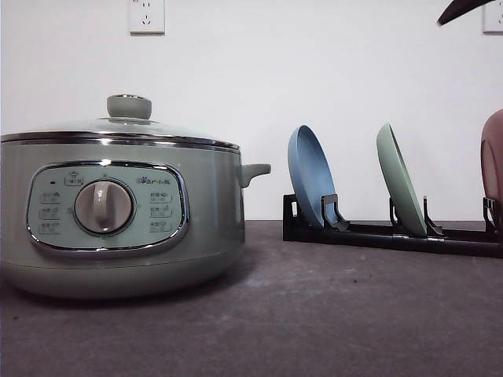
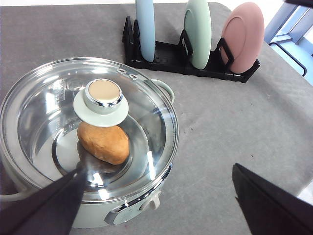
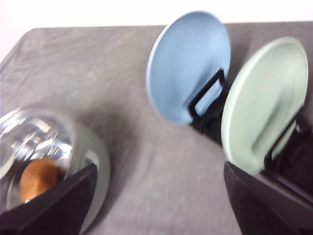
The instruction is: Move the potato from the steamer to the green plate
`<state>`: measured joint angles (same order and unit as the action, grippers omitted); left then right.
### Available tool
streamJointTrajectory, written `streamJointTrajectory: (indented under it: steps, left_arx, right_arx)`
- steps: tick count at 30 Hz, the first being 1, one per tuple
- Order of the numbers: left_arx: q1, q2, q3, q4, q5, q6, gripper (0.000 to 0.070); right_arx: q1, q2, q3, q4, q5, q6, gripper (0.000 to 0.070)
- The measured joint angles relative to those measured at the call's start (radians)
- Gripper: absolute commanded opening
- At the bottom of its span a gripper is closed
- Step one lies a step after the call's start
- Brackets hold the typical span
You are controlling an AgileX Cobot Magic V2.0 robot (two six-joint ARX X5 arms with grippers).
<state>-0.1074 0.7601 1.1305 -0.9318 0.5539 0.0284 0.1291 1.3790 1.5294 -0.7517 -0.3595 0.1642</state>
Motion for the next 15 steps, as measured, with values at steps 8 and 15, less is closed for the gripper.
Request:
streamJointTrajectory:
  steps: [8,15]
  left_arx:
    - [0.0,0.0,0.0,0.0,0.0,0.0,0.0607]
    - [0.0,0.0,0.0,0.0,0.0,0.0,0.0607]
  right_arx:
    - [0.0,0.219,0.139,0.051,0.073,0.002,0.0521]
    - [-0.003,0.344,0.161,0.113,0.128,0.011,0.052]
